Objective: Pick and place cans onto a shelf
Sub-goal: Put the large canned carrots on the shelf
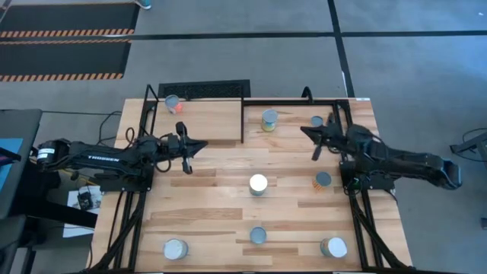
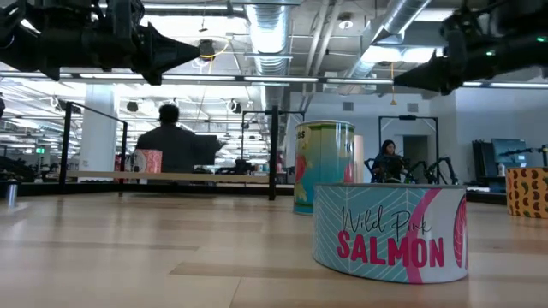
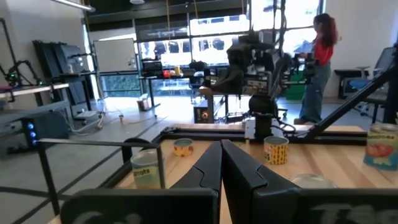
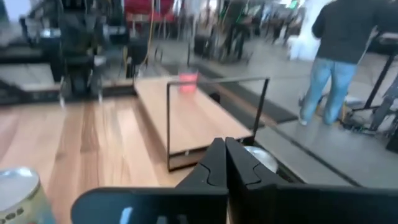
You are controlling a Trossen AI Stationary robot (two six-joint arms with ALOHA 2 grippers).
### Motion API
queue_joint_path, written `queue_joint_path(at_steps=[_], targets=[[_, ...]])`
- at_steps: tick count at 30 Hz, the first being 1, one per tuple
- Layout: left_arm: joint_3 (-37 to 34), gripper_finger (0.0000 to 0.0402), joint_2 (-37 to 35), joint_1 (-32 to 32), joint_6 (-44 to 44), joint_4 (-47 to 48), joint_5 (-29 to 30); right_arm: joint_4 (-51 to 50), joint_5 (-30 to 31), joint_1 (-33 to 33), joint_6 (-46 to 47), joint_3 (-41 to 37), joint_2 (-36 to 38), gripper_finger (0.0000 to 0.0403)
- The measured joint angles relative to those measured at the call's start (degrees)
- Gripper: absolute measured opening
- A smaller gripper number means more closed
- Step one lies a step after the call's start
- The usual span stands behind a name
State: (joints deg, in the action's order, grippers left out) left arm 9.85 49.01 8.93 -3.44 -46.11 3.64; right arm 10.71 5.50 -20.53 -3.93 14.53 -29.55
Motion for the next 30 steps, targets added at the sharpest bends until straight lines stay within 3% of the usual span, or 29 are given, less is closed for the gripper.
queue_joint_path(at_steps=[12, 24, 30], targets=[[0.0, 0.0, 0.02, 0.44, 0.07, 3.15, -0.17, -5.59, -11.65, -7.44, -5.06, 16.83, -31.52, 0.0005], [0.0, 0.0, 0.02, 0.44, -0.27, 4.22, -0.13, -27.1, -11.64, -10.93, -17.84, 38.9, -54.04, 0.0011], [0.01, 0.0, 0.02, 0.44, -0.37, 4.22, -0.11, -31.69, -7.27, -11.04, -21.62, 45.66, -59.74, 0.0052]])
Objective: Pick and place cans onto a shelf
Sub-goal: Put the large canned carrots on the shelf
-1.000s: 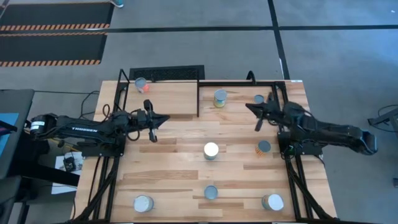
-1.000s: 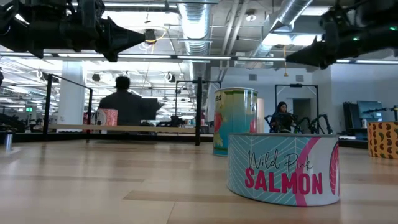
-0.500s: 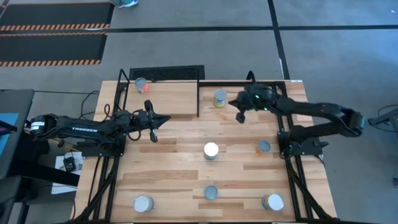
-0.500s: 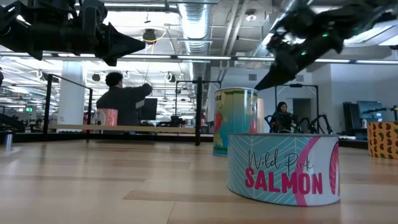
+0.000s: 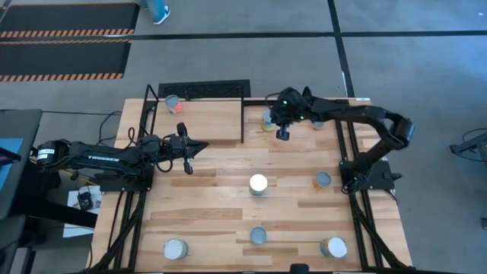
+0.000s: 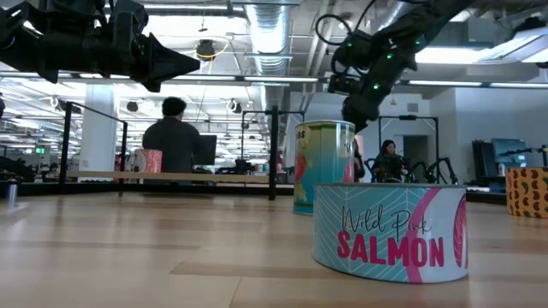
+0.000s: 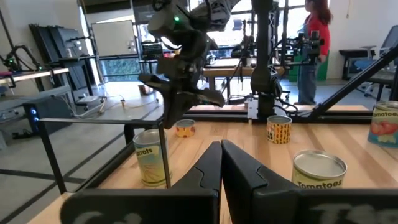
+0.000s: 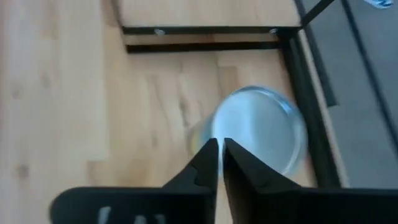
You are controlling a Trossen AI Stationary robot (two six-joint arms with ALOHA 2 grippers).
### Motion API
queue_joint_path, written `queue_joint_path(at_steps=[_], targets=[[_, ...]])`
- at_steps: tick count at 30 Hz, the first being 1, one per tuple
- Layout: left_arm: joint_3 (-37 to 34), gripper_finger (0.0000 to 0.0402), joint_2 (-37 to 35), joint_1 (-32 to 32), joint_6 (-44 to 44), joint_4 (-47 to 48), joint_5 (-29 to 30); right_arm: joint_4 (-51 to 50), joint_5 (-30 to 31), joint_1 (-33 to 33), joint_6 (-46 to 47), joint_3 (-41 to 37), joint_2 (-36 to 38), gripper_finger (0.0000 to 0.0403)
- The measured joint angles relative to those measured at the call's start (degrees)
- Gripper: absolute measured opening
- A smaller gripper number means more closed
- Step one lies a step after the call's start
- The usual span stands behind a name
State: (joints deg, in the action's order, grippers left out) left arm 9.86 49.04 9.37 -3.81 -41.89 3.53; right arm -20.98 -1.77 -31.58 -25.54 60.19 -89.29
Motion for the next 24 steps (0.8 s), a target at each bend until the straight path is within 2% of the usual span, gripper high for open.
queue_joint_path(at_steps=[4, 15, 24], targets=[[0.01, 0.0, 0.0, 0.0, -0.02, 0.02, 0.06, -1.3, 3.14, 0.46, -3.91, 2.27, -1.52, 0.0083], [0.01, 0.0, 0.0, 0.0, -0.65, 0.59, 0.12, -4.48, 3.36, -0.11, -6.11, 3.38, -2.06, 0.0153], [0.01, 0.0, 0.0, -0.02, -0.63, 0.66, -0.1, -3.0, 5.73, 0.05, -8.16, 3.59, -6.82, 0.0159]])
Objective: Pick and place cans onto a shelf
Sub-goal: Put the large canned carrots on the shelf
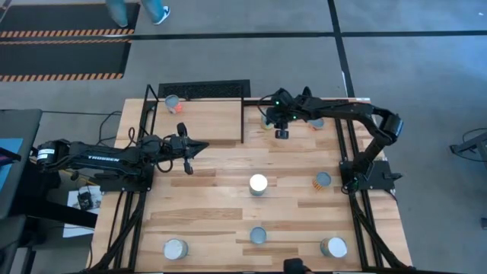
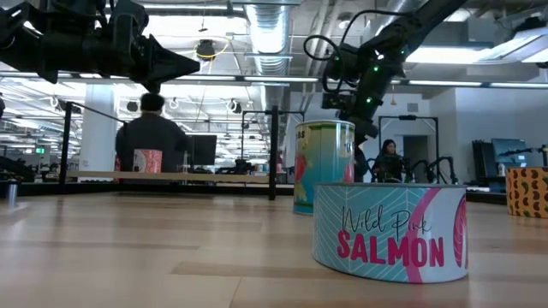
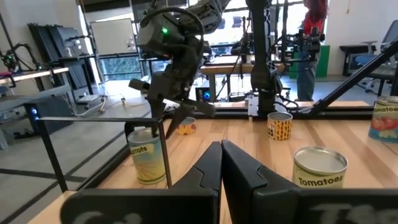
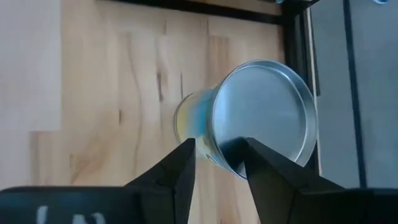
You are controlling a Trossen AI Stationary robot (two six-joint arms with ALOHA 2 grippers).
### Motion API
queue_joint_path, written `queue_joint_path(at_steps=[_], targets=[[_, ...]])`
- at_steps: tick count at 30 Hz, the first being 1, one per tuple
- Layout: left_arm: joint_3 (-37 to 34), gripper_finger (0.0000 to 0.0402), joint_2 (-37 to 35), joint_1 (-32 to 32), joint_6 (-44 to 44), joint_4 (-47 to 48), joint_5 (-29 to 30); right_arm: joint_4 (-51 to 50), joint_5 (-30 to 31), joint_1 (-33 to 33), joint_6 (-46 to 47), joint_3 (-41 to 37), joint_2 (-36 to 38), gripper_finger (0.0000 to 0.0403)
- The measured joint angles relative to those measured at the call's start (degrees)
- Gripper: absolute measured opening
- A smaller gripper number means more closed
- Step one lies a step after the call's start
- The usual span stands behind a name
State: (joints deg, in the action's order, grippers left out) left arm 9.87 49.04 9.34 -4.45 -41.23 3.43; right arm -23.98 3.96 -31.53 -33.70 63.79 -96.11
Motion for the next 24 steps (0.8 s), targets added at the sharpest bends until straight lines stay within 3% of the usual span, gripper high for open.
queue_joint_path(at_steps=[5, 12, 17, 24], targets=[[0.0, 0.0, 0.0, 0.0, -0.02, 0.26, -0.07, 1.07, 1.67, 0.65, -1.27, 0.0, -0.37, 0.0122], [0.0, 0.0, 0.0, 0.0, -0.26, 0.26, -0.07, 1.03, 1.5, 0.68, -1.43, -0.07, 0.06, 0.0017], [0.0, 0.0, 0.0, 0.0, -0.24, 0.26, -0.07, -4.56, 1.41, 2.25, 0.1, 2.59, -0.09, 0.0014], [0.0, 0.0, 0.0, 0.0, -0.22, 0.26, -0.06, -24.94, 1.81, 8.28, 5.68, 15.35, -0.27, 0.0006]])
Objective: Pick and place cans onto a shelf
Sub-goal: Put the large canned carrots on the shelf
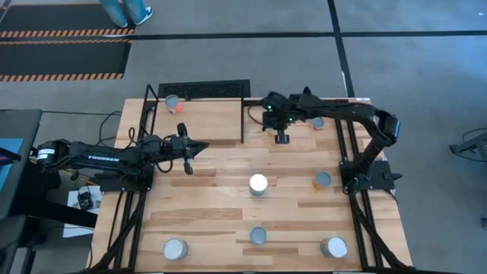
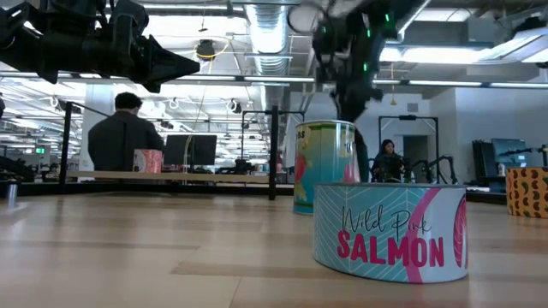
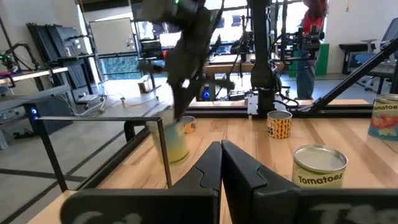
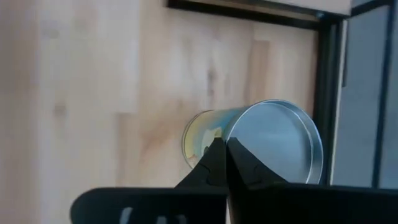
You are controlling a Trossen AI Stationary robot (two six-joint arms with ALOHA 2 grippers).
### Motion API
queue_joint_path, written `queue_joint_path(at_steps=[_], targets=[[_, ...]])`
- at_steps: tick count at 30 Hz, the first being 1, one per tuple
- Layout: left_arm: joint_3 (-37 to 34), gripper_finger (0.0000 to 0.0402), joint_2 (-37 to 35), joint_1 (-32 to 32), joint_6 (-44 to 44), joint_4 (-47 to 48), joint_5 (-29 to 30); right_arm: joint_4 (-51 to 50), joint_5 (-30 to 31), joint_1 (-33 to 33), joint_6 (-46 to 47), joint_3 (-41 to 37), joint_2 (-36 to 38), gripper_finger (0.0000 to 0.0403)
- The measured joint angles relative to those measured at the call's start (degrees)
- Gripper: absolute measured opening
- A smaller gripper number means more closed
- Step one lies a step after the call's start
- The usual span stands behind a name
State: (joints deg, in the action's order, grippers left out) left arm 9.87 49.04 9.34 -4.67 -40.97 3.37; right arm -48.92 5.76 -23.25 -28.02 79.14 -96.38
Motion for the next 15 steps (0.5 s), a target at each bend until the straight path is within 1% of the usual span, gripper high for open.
queue_joint_path(at_steps=[5, 8, 11, 15], targets=[[0.0, 0.0, 0.0, 0.0, 0.0, -0.02, 0.0, -12.66, -0.13, 7.28, 5.9, 9.68, 0.03, 0.0004], [0.0, 0.0, 0.0, 0.0, 0.02, -0.01, 0.0, -15.51, -3.28, 12.04, 9.25, 13.88, 0.18, 0.0004], [0.0, 0.0, 0.0, 0.0, 0.04, 0.0, 0.01, -12.47, -5.59, 16.9, 10.14, 15.6, 0.22, 0.0003], [0.0, 0.0, 0.0, 0.0, 0.07, -0.02, 0.03, -2.44, -6.4, 22.13, 12.14, 16.02, -0.74, 0.0004]])
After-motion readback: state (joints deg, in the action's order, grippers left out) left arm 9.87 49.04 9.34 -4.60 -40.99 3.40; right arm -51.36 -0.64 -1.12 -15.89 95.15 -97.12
